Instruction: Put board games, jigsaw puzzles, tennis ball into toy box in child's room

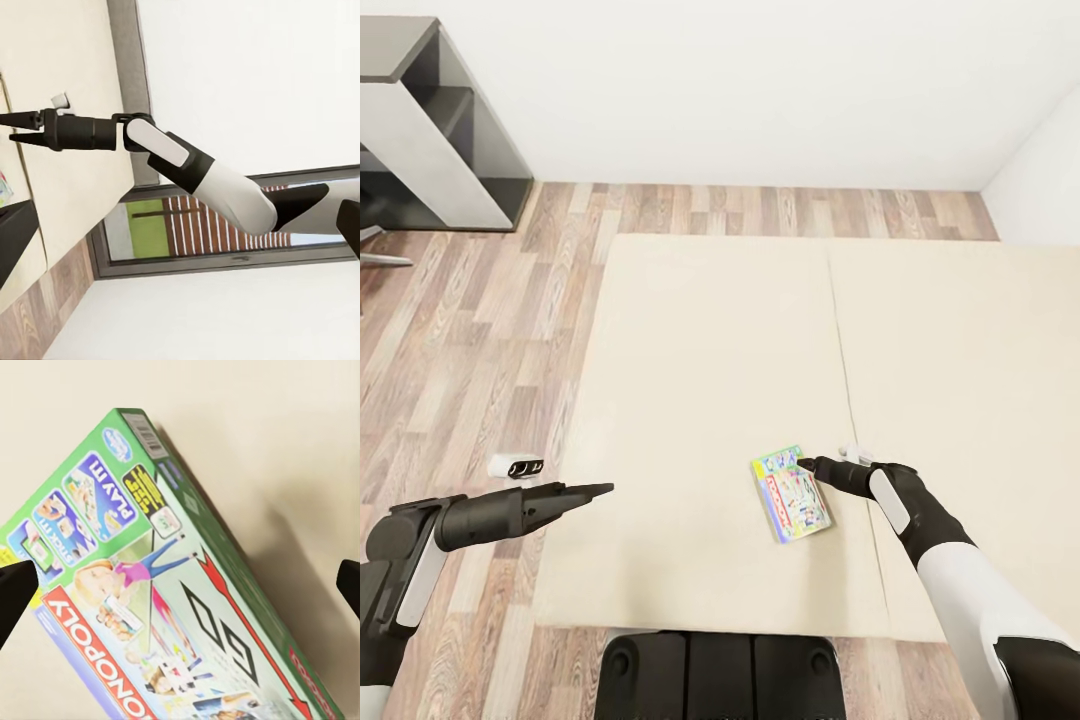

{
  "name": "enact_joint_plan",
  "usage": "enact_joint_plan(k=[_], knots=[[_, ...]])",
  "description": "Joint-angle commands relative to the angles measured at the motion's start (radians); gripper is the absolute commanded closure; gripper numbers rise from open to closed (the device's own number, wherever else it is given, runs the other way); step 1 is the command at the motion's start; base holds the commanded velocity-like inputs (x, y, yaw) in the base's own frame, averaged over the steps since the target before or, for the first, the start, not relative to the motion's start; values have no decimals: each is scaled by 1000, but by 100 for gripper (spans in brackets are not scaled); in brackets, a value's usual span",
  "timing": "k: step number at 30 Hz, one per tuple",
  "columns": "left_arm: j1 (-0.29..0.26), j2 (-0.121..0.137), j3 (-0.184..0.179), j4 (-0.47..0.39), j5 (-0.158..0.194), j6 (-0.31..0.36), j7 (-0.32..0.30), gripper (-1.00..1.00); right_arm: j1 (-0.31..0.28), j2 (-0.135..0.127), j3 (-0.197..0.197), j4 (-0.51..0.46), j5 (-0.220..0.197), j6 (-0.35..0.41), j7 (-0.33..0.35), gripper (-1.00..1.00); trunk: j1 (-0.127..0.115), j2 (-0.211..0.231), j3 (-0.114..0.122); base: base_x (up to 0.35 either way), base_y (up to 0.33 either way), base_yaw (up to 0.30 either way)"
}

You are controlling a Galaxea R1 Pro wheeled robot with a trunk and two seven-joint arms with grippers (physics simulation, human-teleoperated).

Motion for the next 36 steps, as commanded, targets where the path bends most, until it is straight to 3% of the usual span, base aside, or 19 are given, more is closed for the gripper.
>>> enact_joint_plan(k=[1,13,36], knots=[[0,0,0,0,0,11,-4,-100,0,0,-4,-1,1,7,4,-100,0,-2,-3,0,0,0],[0,0,0,0,-1,11,-4,-100,1,2,-7,-6,1,4,0,-100,0,-2,-20,0,0,0],[0,0,0,1,-2,11,-4,-100,1,3,-7,-8,1,14,1,-100,0,-2,-21,0,0,0]])
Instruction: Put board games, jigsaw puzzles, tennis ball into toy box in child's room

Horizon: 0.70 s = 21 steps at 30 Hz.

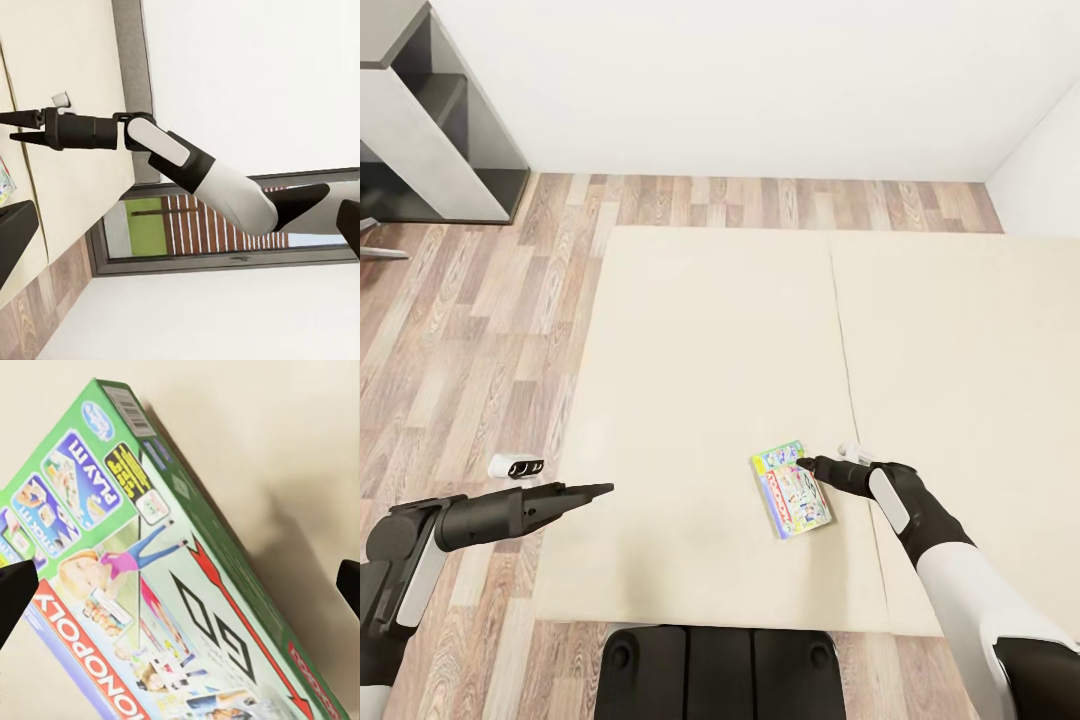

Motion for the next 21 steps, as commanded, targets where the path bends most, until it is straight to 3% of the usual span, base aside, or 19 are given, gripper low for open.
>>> enact_joint_plan(k=[1,21], knots=[[0,0,0,0,0,11,-4,-100,-1,1,-4,-1,1,9,4,-100,1,-2,-1,0,0,0],[0,0,0,0,0,11,-4,-100,-6,3,-2,-21,0,54,4,-100,1,-2,-28,0,0,0]])
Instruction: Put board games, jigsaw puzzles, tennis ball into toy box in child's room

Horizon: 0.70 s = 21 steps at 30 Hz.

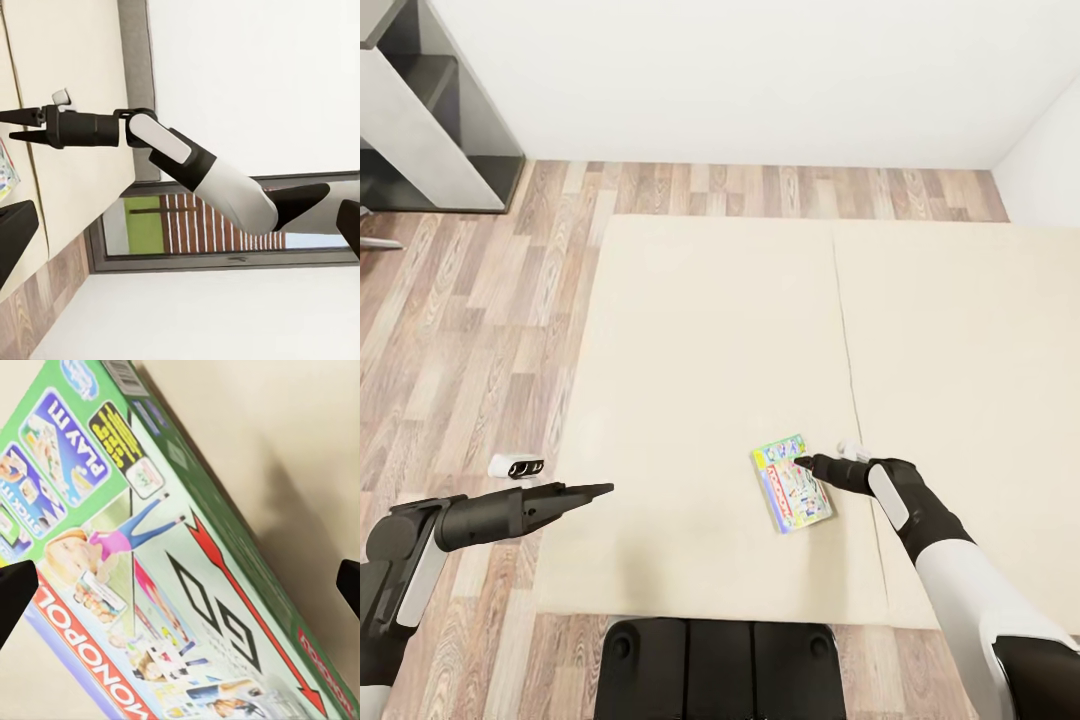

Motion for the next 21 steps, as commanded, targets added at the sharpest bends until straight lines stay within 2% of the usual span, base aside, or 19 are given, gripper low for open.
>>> enact_joint_plan(k=[1,16,21], knots=[[0,0,0,0,0,11,-4,-100,0,1,-3,-1,2,6,4,-100,0,-2,-3,0,0,0],[0,0,0,0,0,11,-4,-100,-20,2,-4,-27,1,7,18,-100,0,-2,-27,0,0,0],[0,-1,0,0,-1,12,-4,-100,-21,19,-2,-57,2,6,27,-100,0,-2,-36,0,0,0]])
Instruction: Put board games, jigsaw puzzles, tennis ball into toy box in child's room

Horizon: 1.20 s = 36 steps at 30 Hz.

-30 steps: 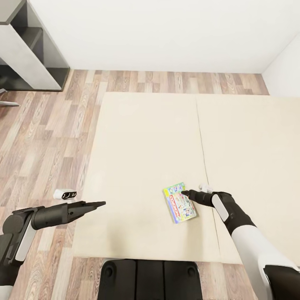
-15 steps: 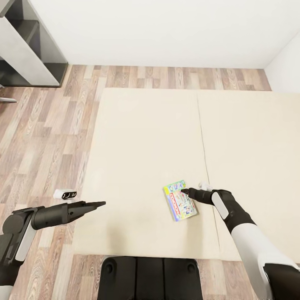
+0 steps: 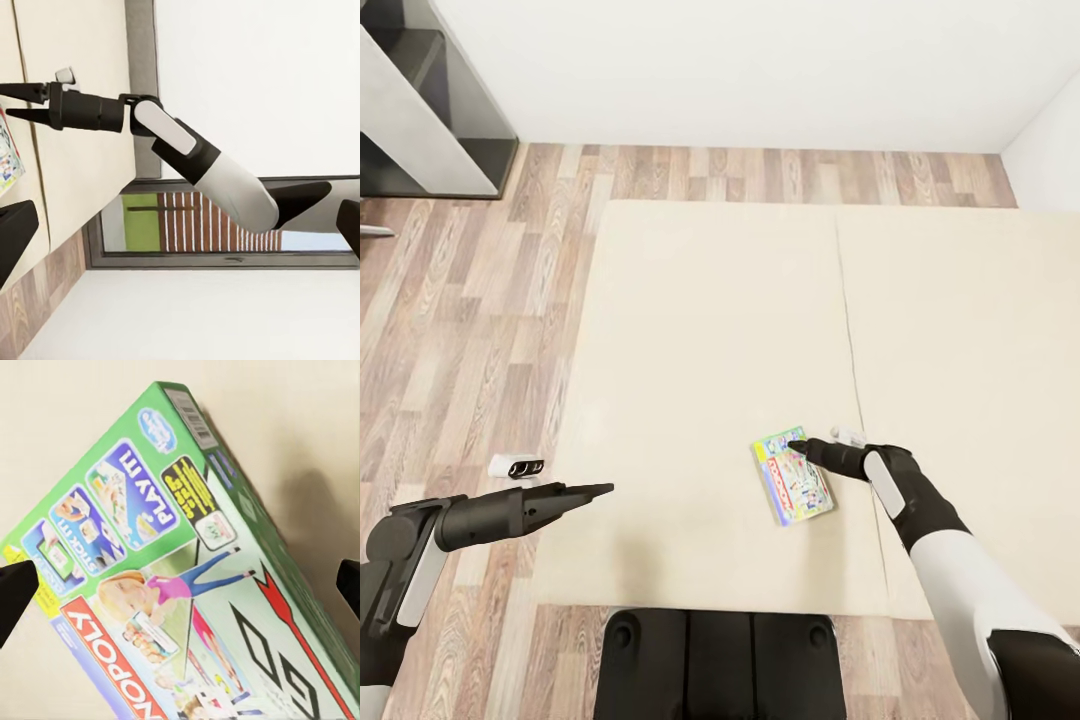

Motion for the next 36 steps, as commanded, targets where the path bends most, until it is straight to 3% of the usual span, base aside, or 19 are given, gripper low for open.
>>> enact_joint_plan(k=[1,24,36], knots=[[0,0,0,0,-1,11,-4,-100,0,3,-3,-3,2,6,5,-100,1,-2,-3,0,0,0],[0,1,0,0,-1,11,-4,-100,0,11,-2,-9,3,5,9,-100,1,-2,-40,0,0,0],[0,1,0,0,-1,11,-4,-100,3,10,0,-8,9,4,8,-100,1,-2,-44,0,0,0]])
